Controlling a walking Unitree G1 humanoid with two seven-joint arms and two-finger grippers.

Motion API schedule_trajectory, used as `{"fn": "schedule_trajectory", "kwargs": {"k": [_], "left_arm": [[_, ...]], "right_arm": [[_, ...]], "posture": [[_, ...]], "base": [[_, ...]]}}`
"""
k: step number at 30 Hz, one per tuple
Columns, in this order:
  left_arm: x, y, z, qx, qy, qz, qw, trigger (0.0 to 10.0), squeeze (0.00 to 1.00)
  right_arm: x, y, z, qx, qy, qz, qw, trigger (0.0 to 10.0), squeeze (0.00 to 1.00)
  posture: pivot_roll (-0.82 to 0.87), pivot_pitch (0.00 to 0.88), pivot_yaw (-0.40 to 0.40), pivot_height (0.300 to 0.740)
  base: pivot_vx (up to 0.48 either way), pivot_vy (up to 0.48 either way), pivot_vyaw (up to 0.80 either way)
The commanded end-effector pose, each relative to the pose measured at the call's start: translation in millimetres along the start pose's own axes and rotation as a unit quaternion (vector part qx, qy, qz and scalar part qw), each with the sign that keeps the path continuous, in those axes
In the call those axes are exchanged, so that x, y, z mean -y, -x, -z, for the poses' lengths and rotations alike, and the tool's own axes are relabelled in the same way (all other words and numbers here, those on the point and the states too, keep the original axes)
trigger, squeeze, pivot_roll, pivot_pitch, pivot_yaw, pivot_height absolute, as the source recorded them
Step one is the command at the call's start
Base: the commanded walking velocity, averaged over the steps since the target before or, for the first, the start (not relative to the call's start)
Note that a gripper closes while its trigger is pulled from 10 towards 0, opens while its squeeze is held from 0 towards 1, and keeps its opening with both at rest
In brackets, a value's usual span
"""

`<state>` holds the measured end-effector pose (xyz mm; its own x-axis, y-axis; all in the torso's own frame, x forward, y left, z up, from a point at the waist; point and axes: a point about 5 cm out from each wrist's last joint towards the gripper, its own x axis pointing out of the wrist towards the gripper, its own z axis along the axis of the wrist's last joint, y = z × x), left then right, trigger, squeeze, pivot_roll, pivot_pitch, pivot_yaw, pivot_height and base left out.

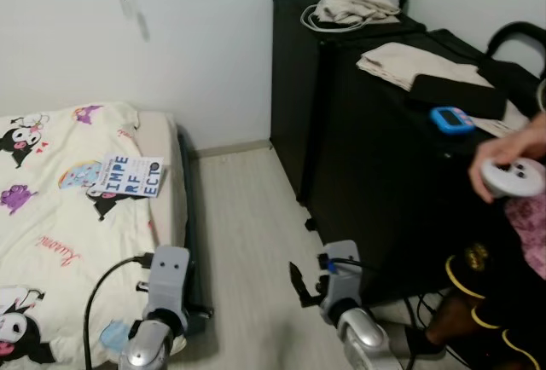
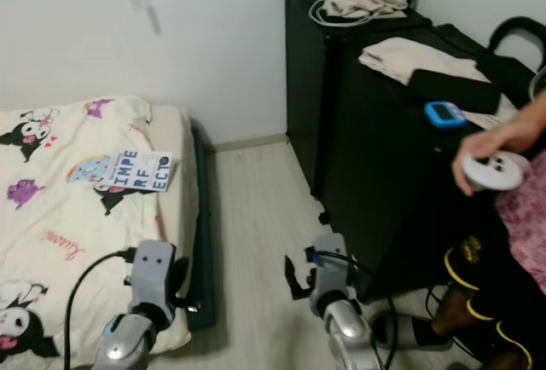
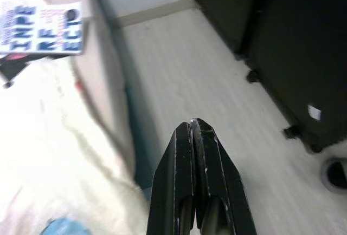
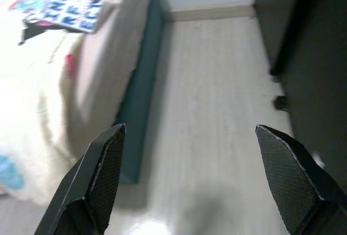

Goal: Clean up the room

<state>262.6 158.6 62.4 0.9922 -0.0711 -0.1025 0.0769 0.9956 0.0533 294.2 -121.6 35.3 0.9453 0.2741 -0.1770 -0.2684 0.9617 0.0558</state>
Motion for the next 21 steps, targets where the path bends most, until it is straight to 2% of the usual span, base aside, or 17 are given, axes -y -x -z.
{"fn": "schedule_trajectory", "kwargs": {"k": [1,16,21], "left_arm": [[0.3,5.0,6.5,-0.011,0.004,0.000,1.000,10.0,0.00],[2.2,7.3,7.5,-0.014,0.005,0.005,1.000,10.0,0.00],[4.3,7.7,4.9,-0.001,0.006,0.013,1.000,10.0,0.00]], "right_arm": [[2.7,3.7,5.3,-0.011,0.001,0.004,1.000,10.0,0.00],[4.8,2.9,3.8,-0.009,0.002,0.005,1.000,10.0,0.00],[5.0,3.7,3.6,-0.007,0.001,0.006,1.000,10.0,0.00]], "posture": [[0.05,0.158,0.020,0.740],[0.05,0.161,0.016,0.740],[0.05,0.163,0.018,0.740]], "base": [[0.000,0.000,0.00],[0.000,0.000,0.00],[0.000,0.000,0.00]]}}
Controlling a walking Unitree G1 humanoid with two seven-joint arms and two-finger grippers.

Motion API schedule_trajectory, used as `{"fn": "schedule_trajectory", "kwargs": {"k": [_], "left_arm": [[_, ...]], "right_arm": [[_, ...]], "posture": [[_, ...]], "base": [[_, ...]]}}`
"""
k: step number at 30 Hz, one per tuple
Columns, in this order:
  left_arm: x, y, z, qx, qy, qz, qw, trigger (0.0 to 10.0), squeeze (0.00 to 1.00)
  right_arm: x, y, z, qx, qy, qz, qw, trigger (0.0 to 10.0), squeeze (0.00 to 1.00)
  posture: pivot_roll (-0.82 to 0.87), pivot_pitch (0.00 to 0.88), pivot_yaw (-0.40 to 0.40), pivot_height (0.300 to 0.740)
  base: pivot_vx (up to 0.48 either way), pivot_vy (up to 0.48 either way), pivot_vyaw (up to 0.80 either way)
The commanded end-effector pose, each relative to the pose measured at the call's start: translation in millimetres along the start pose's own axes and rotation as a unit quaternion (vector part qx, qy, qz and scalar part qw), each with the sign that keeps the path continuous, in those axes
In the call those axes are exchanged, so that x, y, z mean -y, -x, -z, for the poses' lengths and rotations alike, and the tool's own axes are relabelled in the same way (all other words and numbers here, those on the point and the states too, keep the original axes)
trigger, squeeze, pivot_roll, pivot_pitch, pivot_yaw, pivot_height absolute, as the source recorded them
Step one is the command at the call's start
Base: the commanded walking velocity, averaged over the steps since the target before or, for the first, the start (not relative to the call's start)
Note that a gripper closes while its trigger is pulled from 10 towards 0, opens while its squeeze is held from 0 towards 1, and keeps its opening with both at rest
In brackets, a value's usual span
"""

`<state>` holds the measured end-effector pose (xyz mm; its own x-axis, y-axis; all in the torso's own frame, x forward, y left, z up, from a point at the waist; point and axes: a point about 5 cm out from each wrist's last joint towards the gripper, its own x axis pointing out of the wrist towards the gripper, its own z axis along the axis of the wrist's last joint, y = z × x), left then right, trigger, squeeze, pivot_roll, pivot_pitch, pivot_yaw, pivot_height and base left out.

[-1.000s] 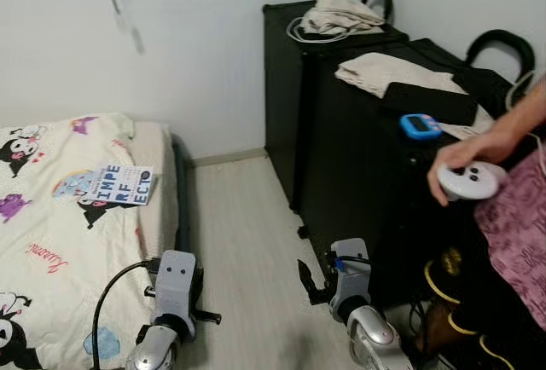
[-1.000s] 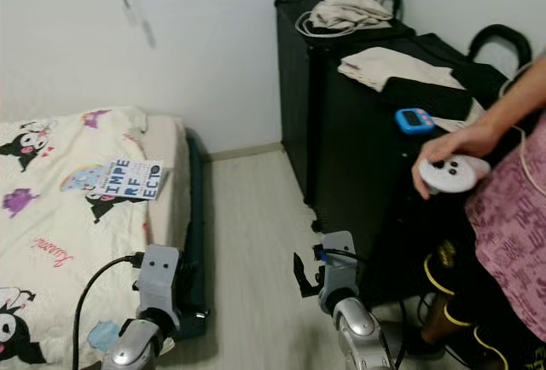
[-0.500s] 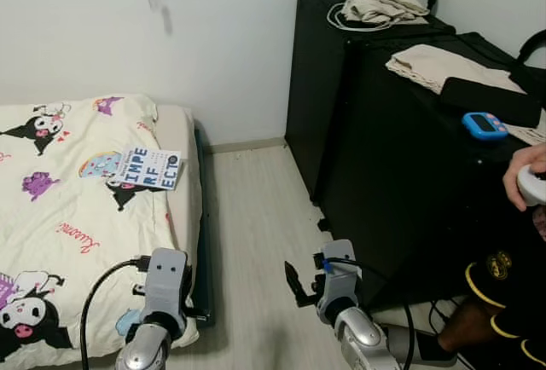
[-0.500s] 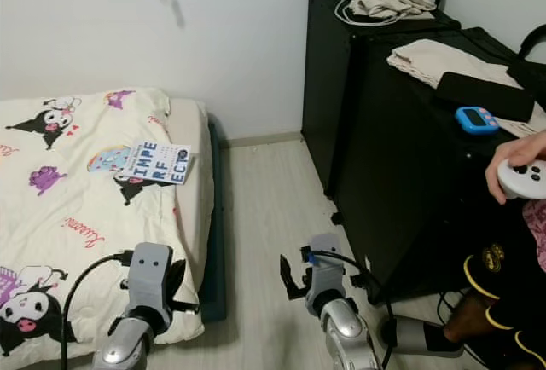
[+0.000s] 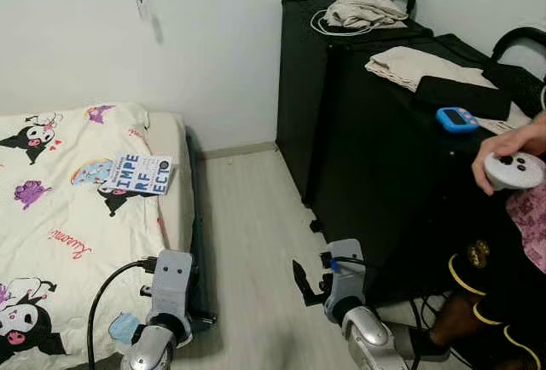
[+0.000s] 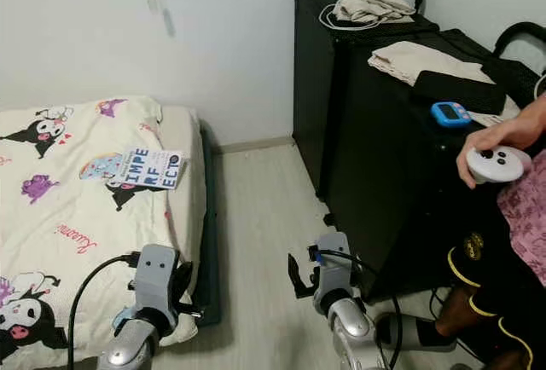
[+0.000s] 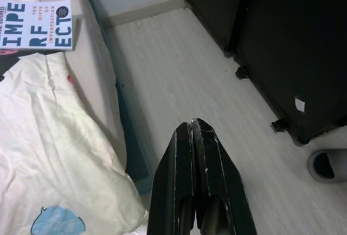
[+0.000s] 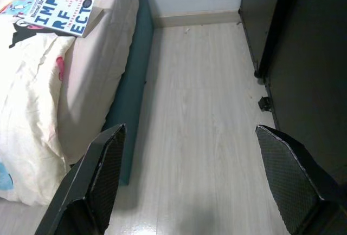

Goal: Clean up the room

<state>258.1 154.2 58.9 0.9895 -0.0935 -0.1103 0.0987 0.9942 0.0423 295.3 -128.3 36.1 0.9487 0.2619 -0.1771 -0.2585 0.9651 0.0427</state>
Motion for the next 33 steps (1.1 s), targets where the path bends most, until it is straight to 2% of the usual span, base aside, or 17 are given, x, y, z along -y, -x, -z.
{"fn": "schedule_trajectory", "kwargs": {"k": [1,33], "left_arm": [[-0.2,3.9,0.9,0.004,0.002,0.001,1.000,10.0,0.00],[2.5,4.7,-2.7,0.019,0.005,0.008,1.000,10.0,0.00]], "right_arm": [[-1.6,3.0,4.7,-0.007,-0.004,0.000,1.000,10.0,0.00],[-2.1,3.3,2.6,0.000,-0.006,-0.003,1.000,10.0,0.00]], "posture": [[0.05,0.164,0.017,0.740],[0.05,0.160,0.011,0.740]], "base": [[0.000,0.000,0.00],[0.407,0.000,0.00]]}}
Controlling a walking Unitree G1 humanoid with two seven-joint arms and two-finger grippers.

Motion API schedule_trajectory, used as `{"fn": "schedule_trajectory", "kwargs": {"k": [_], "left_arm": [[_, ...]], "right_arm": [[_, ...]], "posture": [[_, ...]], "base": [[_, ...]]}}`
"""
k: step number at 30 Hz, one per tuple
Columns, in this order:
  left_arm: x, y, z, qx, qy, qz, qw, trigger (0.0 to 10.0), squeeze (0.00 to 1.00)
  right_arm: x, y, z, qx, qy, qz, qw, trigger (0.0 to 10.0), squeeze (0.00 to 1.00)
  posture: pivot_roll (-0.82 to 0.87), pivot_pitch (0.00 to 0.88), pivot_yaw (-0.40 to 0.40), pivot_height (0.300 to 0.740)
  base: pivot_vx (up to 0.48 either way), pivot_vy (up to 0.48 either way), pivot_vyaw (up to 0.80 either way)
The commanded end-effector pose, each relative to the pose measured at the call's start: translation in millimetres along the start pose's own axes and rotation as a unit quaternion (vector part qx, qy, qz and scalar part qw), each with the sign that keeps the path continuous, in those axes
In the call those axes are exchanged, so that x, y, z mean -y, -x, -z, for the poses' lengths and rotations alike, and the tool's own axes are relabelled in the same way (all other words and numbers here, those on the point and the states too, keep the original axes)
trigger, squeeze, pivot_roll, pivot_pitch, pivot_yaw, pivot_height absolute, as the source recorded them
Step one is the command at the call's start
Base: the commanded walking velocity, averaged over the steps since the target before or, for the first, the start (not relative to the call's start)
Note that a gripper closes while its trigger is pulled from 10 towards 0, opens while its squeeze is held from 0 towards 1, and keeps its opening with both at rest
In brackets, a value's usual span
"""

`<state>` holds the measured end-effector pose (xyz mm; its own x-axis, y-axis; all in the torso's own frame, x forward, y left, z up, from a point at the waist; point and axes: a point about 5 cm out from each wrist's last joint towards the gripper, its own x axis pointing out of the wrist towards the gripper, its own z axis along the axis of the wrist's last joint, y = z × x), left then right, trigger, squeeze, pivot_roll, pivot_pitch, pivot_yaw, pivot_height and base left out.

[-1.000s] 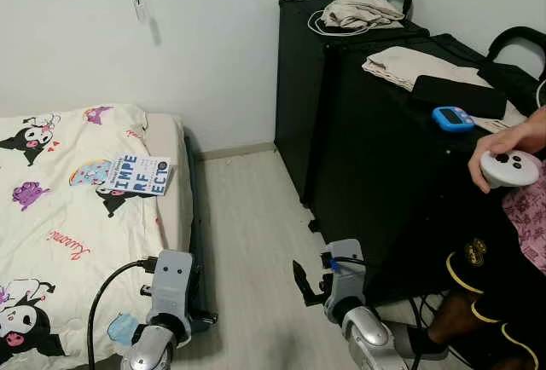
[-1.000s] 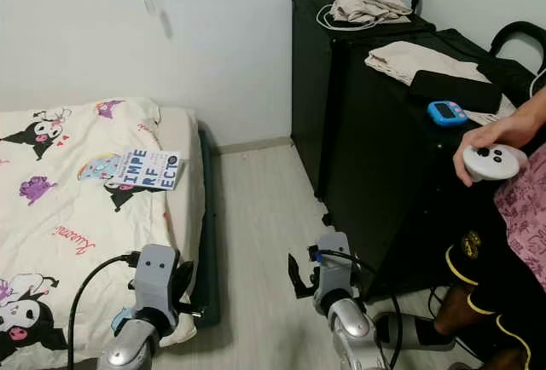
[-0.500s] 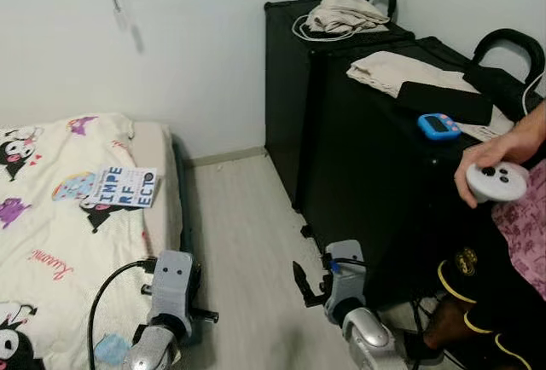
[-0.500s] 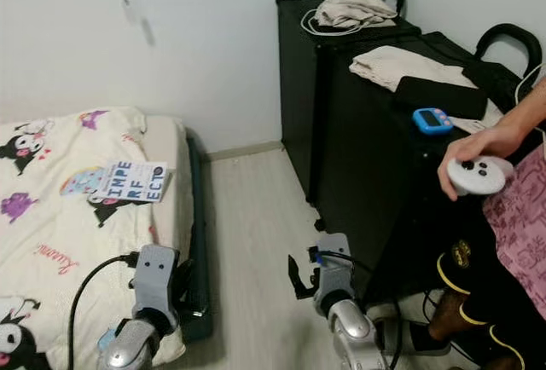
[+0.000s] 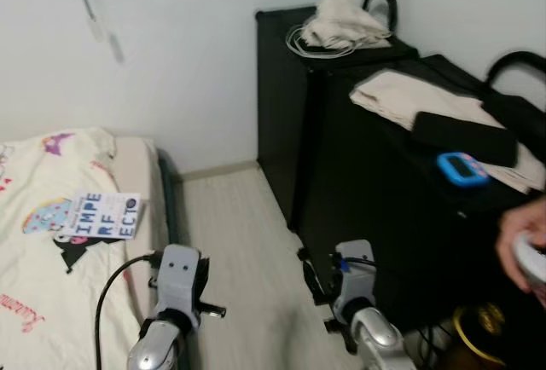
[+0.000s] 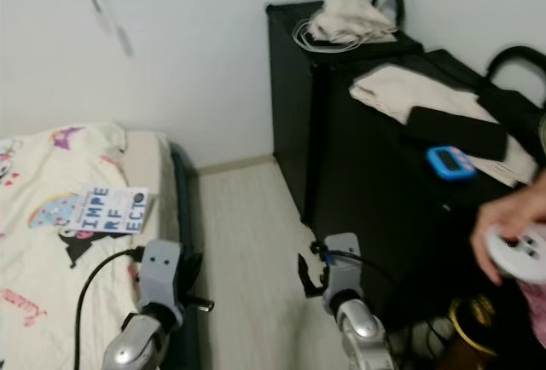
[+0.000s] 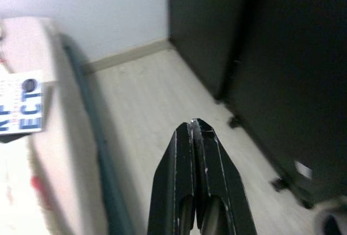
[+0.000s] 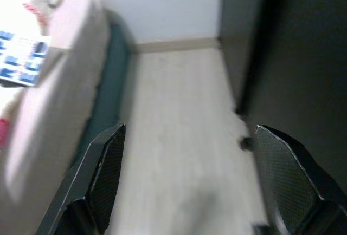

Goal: Clean up the room

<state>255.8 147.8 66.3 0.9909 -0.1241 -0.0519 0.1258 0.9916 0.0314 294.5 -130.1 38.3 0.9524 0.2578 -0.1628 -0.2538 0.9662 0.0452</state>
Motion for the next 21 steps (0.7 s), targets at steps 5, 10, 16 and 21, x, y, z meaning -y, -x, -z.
{"fn": "schedule_trajectory", "kwargs": {"k": [5,10,16,21], "left_arm": [[-3.6,3.0,4.5,-0.011,0.002,-0.006,1.000,10.0,0.00],[-3.3,2.9,4.9,-0.011,0.002,-0.005,1.000,10.0,0.00],[-3.0,2.8,5.2,-0.011,0.002,-0.004,1.000,10.0,0.00],[-2.1,2.0,5.6,-0.011,0.003,-0.002,1.000,10.0,0.00]], "right_arm": [[-4.0,1.8,4.5,-0.007,-0.005,-0.007,1.000,10.0,0.00],[-4.2,1.9,4.4,-0.007,-0.005,-0.008,1.000,10.0,0.00],[-4.1,1.9,4.4,-0.007,-0.005,-0.008,1.000,10.0,0.00],[-3.4,1.4,3.6,-0.005,-0.004,-0.007,1.000,10.0,0.00]], "posture": [[0.04,0.158,0.012,0.740],[0.04,0.154,0.010,0.740],[0.04,0.151,0.011,0.740],[0.04,0.145,0.014,0.740]], "base": [[0.407,0.000,0.00],[0.398,0.000,0.00],[0.393,0.000,0.00],[0.390,0.000,0.00]]}}
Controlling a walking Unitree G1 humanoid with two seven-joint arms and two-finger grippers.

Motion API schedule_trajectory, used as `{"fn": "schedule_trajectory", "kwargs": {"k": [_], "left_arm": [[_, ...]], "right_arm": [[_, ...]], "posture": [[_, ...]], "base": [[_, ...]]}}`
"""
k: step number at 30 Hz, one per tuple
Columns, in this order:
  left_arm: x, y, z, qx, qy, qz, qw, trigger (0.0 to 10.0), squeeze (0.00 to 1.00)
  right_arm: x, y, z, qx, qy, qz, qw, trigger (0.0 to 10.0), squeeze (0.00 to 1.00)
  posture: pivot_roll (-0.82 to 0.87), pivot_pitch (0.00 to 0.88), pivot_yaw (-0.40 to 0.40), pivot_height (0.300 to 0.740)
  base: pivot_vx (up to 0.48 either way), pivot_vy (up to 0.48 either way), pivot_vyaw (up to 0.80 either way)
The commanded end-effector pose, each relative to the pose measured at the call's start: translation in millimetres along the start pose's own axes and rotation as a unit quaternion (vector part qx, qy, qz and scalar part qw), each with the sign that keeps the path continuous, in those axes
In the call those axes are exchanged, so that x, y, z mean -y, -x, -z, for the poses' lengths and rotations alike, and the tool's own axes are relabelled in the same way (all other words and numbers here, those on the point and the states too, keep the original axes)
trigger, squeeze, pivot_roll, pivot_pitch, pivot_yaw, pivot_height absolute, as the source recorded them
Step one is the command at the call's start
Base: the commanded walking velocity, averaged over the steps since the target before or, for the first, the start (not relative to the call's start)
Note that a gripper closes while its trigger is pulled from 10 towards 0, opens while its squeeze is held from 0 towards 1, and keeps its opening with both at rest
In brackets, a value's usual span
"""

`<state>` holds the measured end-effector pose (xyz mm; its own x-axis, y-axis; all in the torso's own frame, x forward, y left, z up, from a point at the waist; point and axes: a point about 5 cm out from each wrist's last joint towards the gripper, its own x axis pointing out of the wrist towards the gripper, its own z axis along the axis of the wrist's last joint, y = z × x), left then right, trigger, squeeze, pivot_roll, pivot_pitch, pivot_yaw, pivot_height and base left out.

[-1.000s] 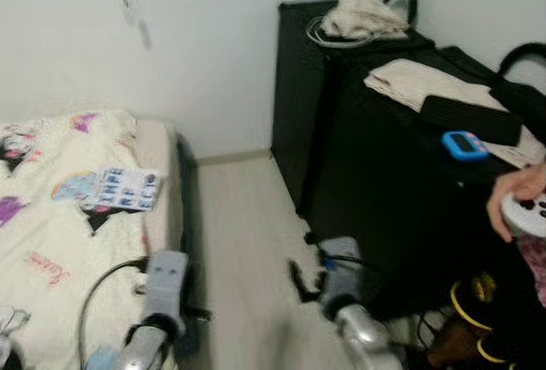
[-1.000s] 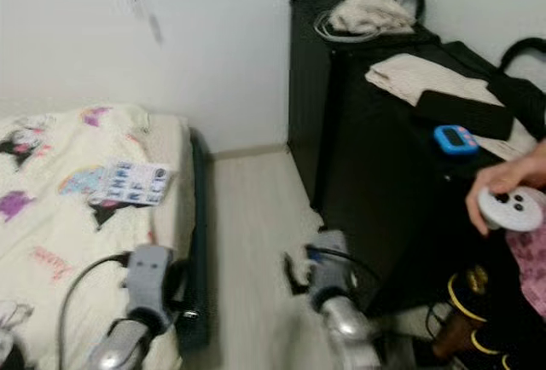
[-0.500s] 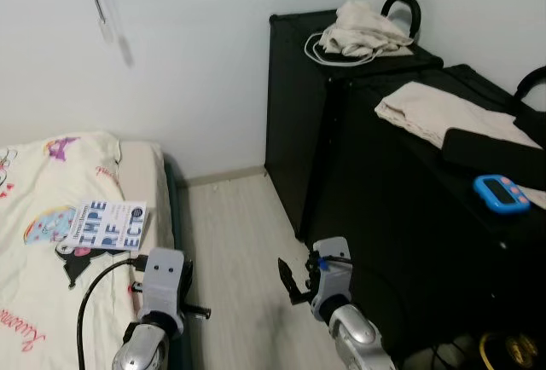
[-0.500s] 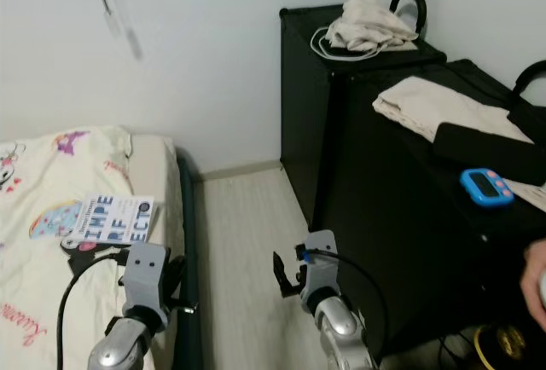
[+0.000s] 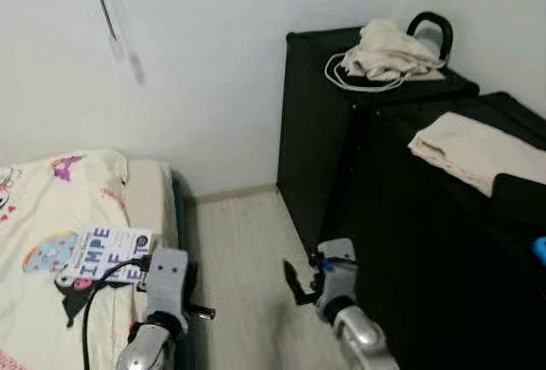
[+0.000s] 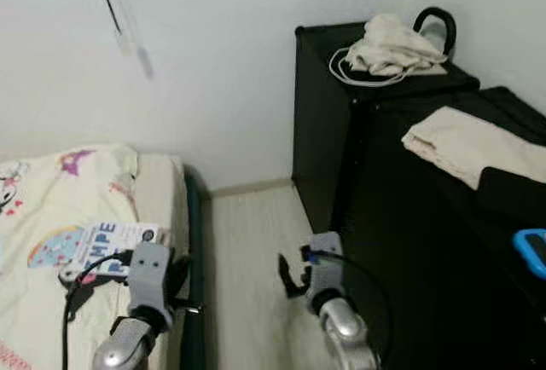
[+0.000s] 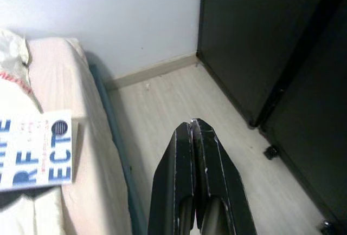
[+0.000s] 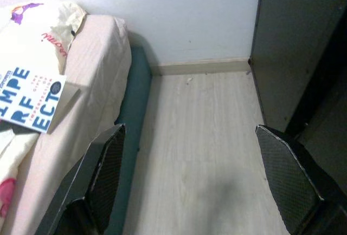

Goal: Clean up the room

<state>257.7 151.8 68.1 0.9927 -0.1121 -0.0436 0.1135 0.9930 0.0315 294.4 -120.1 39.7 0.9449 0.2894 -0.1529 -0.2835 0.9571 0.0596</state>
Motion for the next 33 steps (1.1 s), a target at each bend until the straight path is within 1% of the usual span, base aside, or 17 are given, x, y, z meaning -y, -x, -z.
{"fn": "schedule_trajectory", "kwargs": {"k": [1,33], "left_arm": [[2.1,3.2,7.3,-0.015,0.003,0.004,1.000,10.0,0.00],[1.4,0.1,7.6,-0.017,0.000,0.005,1.000,10.0,0.00]], "right_arm": [[6.4,3.8,4.6,-0.009,0.000,0.009,1.000,10.0,0.00],[9.0,1.5,1.9,-0.008,0.002,0.014,1.000,10.0,0.00]], "posture": [[0.04,0.145,0.014,0.740],[0.04,0.154,0.015,0.740]], "base": [[0.390,0.000,0.00],[0.382,0.000,0.00]]}}
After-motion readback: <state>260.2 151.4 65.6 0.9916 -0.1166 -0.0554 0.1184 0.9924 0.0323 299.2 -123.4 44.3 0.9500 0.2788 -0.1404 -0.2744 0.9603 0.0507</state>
